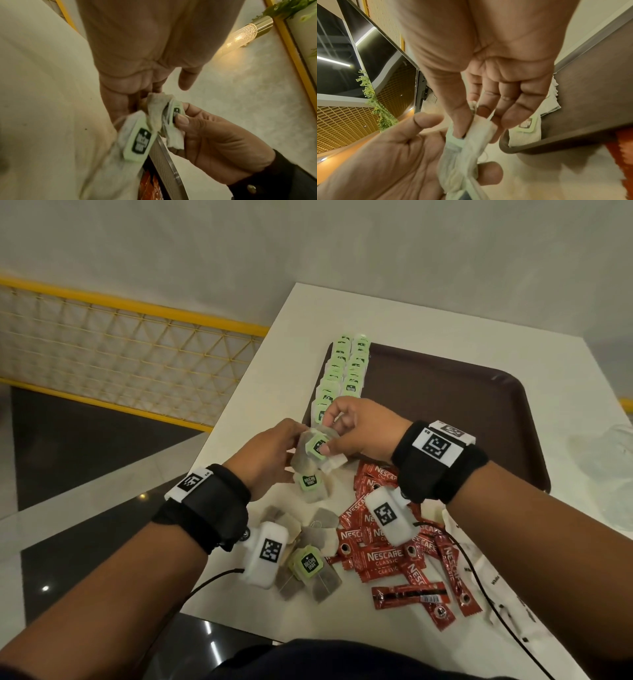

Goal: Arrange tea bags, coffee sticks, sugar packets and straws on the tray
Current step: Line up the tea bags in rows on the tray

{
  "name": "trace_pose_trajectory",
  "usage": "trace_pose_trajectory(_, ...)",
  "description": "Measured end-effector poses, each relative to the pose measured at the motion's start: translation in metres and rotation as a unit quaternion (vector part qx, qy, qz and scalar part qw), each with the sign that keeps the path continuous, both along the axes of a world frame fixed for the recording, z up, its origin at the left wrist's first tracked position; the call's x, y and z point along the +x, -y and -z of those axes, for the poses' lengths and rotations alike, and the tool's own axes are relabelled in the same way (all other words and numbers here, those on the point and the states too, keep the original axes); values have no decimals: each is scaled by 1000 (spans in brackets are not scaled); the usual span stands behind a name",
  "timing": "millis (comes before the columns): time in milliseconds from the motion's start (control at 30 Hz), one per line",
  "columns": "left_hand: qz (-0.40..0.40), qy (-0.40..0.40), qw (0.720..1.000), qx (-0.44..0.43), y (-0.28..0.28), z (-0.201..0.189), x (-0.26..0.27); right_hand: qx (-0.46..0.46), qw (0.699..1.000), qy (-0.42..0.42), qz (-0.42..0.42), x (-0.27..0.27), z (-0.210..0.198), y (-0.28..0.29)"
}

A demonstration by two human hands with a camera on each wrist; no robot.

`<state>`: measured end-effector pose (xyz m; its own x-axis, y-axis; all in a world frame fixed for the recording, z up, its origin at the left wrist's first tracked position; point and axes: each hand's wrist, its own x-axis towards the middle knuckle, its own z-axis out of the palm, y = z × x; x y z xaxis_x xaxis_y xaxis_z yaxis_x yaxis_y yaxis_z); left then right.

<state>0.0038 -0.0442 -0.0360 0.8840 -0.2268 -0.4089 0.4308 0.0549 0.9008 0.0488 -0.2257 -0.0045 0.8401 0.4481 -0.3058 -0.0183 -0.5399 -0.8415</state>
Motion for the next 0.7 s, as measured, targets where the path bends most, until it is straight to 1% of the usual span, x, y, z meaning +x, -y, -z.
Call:
trace_pose_trajectory(67, 21, -8, 1000, -16, 4, 0, 3, 2, 1000, 23, 18, 3, 1, -1)
trace_pose_trajectory(133, 30, 0, 999, -20, 8, -1, 6, 18, 998, 36, 41, 7, 2, -2)
trace_pose_trajectory(233, 15, 31, 999, -18, 11, -1, 7, 36, 995, 47, 79, 10, 6, -2)
trace_pose_trajectory(333, -8, 49, 999, -20, 12, 1, 8, 11, 992, 69, 107, 12, 11, -1)
trace_pose_trajectory(533, -47, 86, 995, -12, 14, 3, 15, 16, 990, 51, 133, 13, 15, 2)
trace_pose_trajectory(700, -66, 75, 995, -12, 17, 3, 22, 57, 988, 33, 137, 11, 11, 5)
